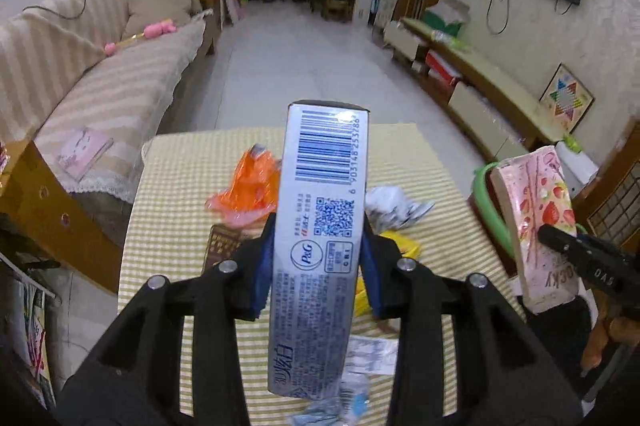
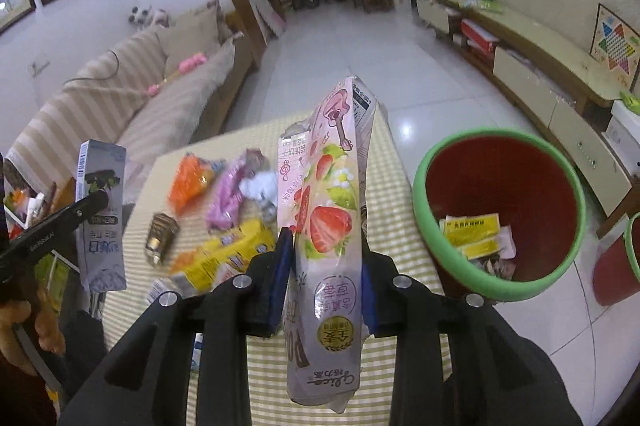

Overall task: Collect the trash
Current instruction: 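Carry the white box and pink snack bag toward the red bin, then open both grippers over the red bin to drop box and snack bag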

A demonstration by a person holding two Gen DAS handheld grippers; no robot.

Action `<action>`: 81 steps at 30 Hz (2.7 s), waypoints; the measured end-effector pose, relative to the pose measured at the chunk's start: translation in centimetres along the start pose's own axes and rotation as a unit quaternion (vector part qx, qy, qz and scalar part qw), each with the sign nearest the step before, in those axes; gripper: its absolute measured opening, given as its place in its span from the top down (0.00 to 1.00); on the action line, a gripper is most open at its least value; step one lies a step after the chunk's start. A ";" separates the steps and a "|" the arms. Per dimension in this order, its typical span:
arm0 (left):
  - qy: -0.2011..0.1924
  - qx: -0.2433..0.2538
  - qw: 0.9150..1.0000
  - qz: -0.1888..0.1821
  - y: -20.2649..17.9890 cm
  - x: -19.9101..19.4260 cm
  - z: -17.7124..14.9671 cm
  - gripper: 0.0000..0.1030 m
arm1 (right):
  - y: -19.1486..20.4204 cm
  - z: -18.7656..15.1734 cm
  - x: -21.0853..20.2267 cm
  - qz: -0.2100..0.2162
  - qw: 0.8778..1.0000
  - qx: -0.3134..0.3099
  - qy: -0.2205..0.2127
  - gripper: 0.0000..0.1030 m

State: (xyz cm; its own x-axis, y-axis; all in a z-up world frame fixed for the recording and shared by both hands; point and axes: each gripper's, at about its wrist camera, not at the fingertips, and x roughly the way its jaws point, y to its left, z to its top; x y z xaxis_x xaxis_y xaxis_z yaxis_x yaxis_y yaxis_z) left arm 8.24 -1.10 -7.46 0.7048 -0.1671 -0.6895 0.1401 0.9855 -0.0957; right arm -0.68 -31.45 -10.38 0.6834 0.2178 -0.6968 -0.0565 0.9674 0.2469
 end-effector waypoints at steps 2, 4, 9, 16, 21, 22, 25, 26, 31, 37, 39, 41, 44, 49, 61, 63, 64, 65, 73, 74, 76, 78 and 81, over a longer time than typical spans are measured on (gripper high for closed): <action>-0.008 0.000 1.000 -0.009 -0.8 -0.7 0.3 0.65 | 0.1 0.3 -0.8 0.002 1.000 0.000 -0.011 0.71; -0.012 0.003 1.000 -0.015 -1.3 -0.8 0.5 0.65 | 0.1 0.6 -1.4 0.006 1.000 0.002 -0.019 0.71; -0.010 0.011 0.999 -0.029 -2.6 -0.8 0.6 0.65 | -0.1 0.7 -2.2 0.011 1.000 0.003 -0.026 0.71; -0.003 0.030 0.998 -0.049 -4.8 -0.4 -0.2 0.65 | -1.2 0.6 -2.8 0.000 0.999 0.014 -0.031 0.71; -0.008 0.040 0.998 -0.053 -6.2 -0.4 -0.6 0.65 | -2.4 0.6 -3.3 -0.009 0.999 0.028 -0.036 0.71; -0.008 0.041 0.998 -0.054 -6.4 -0.3 -0.6 0.65 | -2.6 0.6 -3.4 -0.011 0.999 0.031 -0.037 0.71; -0.004 0.044 0.997 -0.057 -6.8 -0.1 -0.7 0.65 | -3.2 0.6 -3.6 -0.012 0.998 0.038 -0.039 0.71; -0.004 0.045 0.997 -0.057 -6.9 0.0 -0.7 0.65 | -3.3 0.6 -3.7 -0.012 0.998 0.040 -0.039 0.71; 0.007 0.046 0.997 -0.061 -6.8 0.7 -1.3 0.65 | -3.1 0.4 -3.4 -0.014 0.998 0.045 -0.033 0.71; 0.023 0.047 0.997 -0.057 -6.5 1.6 -1.9 0.65 | -3.0 0.1 -2.7 -0.011 0.998 0.053 -0.024 0.71; 0.026 0.046 0.997 -0.056 -6.6 1.7 -2.0 0.65 | -3.2 0.1 -2.6 -0.011 0.998 0.055 -0.022 0.71; 0.027 0.048 0.997 -0.055 -6.8 1.7 -2.1 0.65 | -3.4 0.1 -2.6 -0.011 0.998 0.057 -0.022 0.71; 0.027 0.051 0.997 -0.056 -6.9 1.9 -2.2 0.65 | -3.9 0.3 -2.8 -0.014 0.998 0.061 -0.024 0.71; 0.032 0.057 0.996 -0.064 -7.9 2.5 -2.4 0.65 | -4.8 0.3 -3.4 -0.023 0.997 0.070 -0.033 0.71; 0.035 0.091 0.989 -0.111 -13.8 5.1 -0.9 0.65 | -10.4 0.7 -4.9 -0.058 0.990 0.109 -0.061 0.71; 0.036 0.099 0.987 -0.118 -15.2 5.8 -0.5 0.65 | -11.5 0.9 -5.0 -0.064 0.990 0.111 -0.063 0.71; 0.036 0.102 0.987 -0.120 -15.7 6.0 -0.4 0.65 | -11.9 1.0 -5.0 -0.067 0.989 0.112 -0.064 0.71; 0.037 0.105 0.986 -0.123 -16.3 6.3 -0.2 0.65 | -12.4 1.2 -5.1 -0.069 0.989 0.112 -0.066 0.71; 0.056 0.110 0.979 -0.165 -22.0 9.6 1.2 0.65 | -16.1 2.3 -4.6 -0.079 0.986 0.127 -0.072 0.71; 0.059 0.112 0.977 -0.169 -22.6 10.0 1.3 0.65 | -16.5 2.4 -4.4 -0.081 0.986 0.129 -0.071 0.71; 0.062 0.119 0.974 -0.180 -24.3 10.8 1.4 0.65 | -17.4 2.5 -4.1 -0.081 0.985 0.133 -0.071 0.71; 0.065 0.128 0.972 -0.188 -25.9 11.5 1.8 0.65 | -18.3 2.8 -3.7 -0.081 0.985 0.138 -0.070 0.71; 0.074 0.140 0.965 -0.208 -27.7 12.5 2.3 0.64 | -19.4 3.2 -3.0 -0.071 0.985 0.142 -0.070 0.64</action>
State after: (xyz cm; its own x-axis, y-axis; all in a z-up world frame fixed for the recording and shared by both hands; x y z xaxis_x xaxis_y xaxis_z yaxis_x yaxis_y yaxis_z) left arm 14.74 -30.54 -11.75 0.4421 -0.5211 -0.7301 0.5870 0.7835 -0.2037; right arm 0.75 -51.25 -10.90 0.7647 0.0437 -0.6429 0.2389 0.9074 0.3459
